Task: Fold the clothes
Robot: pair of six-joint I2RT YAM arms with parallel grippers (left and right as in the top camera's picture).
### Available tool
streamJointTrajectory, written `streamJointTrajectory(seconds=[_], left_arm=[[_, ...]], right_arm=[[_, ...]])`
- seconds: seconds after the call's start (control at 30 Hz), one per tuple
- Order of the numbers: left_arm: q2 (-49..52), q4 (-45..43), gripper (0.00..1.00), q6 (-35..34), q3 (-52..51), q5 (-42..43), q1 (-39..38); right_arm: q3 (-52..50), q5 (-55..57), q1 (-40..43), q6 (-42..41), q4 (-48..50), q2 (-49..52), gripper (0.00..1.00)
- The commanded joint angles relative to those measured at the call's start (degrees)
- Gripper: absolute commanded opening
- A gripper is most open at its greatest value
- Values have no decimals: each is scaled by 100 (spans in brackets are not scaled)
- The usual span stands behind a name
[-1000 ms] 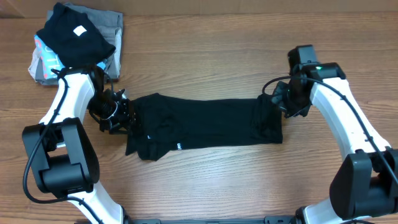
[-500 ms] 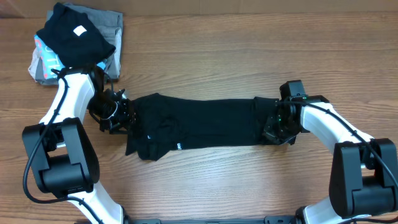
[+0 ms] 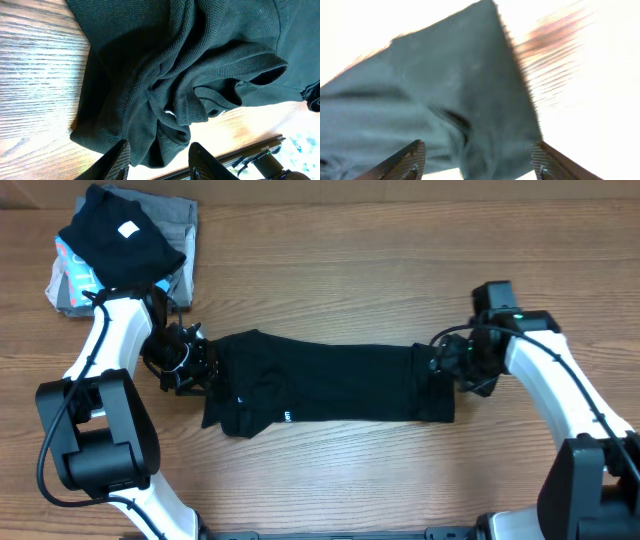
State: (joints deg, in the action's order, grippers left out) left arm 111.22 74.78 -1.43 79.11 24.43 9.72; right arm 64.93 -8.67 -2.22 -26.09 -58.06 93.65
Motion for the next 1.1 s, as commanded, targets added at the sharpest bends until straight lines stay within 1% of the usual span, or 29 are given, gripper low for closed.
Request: streamJointTrajectory(seconds=[0.0,0.07,0.23,0.33,0.4,0.47,0.6,0.67,0.8,0.83,0.9,0.93,1.0,1.07], left_arm=[[-70,-2,42,105,-22,70,-44],[-70,-4,42,105,-22,70,-44],[-70,11,42,107,-22,70,-44],[-70,17,42,107,-22,70,-44],[-70,15,42,105,-22,70,-44],[-70,17,42,105,-22,72,-44],[-70,17,42,107,-22,70,-44],[-70,17,42,107,-22,70,-44],[-70,15,42,105,-22,70,-44],[-70,17,42,107,-22,70,-44],[-70,15,42,107,-22,70,-44],[-70,15,42,107,-22,70,-44],[-70,15,42,107,-22,70,-44],[-70,17,42,105,-22,70,-44]], right_arm=[[13,-310,533,684,39,-85,74],[-94,-608,752,977,109,-76,75],[-507,-734,1257,1012,476,13,76],[-859,-1545,1567,1445,901,35,76],[-1093,-2114,1764,1565,1189,70,75],[-1257,-2452,1884,1596,1405,133,75],[-1506,-3056,1954,1781,1768,398,74],[-1519,-3228,1937,1912,1818,584,73],[-1547,-3453,1864,1908,1991,994,72],[-1574,-3519,1843,1908,2050,1058,70],[-1611,-3554,1794,1906,2133,1174,63],[-1613,-3556,1770,1895,2133,1202,55],[-1611,-3556,1759,1834,2118,1213,20],[-1611,-3517,1762,1707,2146,1213,4]])
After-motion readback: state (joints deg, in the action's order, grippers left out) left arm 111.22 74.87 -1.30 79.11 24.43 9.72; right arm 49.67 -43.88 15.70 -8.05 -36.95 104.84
